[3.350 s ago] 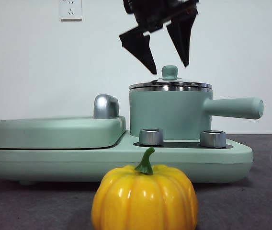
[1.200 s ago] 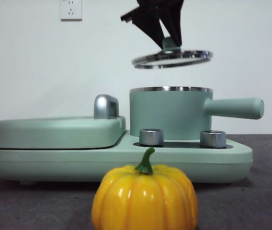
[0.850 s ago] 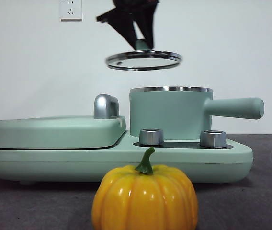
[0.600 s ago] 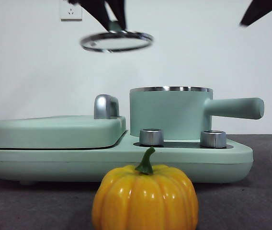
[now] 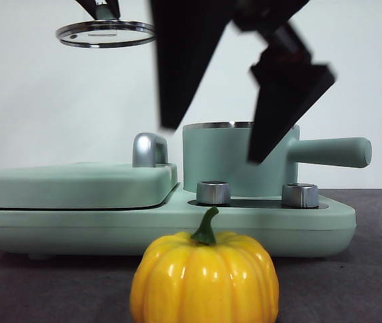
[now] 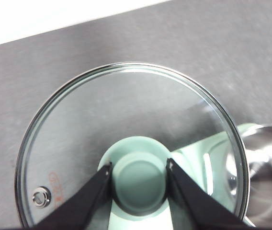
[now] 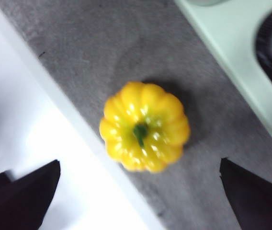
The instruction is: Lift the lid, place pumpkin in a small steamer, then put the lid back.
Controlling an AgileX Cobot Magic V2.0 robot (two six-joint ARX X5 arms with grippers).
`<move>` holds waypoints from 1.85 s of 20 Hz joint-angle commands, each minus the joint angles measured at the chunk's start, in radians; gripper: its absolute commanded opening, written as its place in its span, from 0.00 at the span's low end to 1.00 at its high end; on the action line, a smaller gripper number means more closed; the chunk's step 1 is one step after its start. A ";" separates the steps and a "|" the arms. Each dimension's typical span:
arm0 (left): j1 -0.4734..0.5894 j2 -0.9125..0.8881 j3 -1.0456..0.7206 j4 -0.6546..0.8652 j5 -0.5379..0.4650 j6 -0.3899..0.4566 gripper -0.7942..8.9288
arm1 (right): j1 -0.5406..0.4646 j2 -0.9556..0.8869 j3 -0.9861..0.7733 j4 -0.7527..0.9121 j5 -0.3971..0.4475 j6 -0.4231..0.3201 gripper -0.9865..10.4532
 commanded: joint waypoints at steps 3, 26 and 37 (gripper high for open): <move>0.021 -0.006 0.042 0.011 0.036 -0.015 0.10 | 0.044 0.111 0.019 0.048 0.052 0.003 0.61; 0.045 -0.006 0.042 0.018 0.037 -0.018 0.10 | 0.026 0.344 0.089 -0.047 -0.008 -0.045 0.37; 0.045 -0.006 0.042 0.016 0.037 -0.018 0.10 | -0.241 0.351 0.713 -0.388 0.078 -0.076 0.37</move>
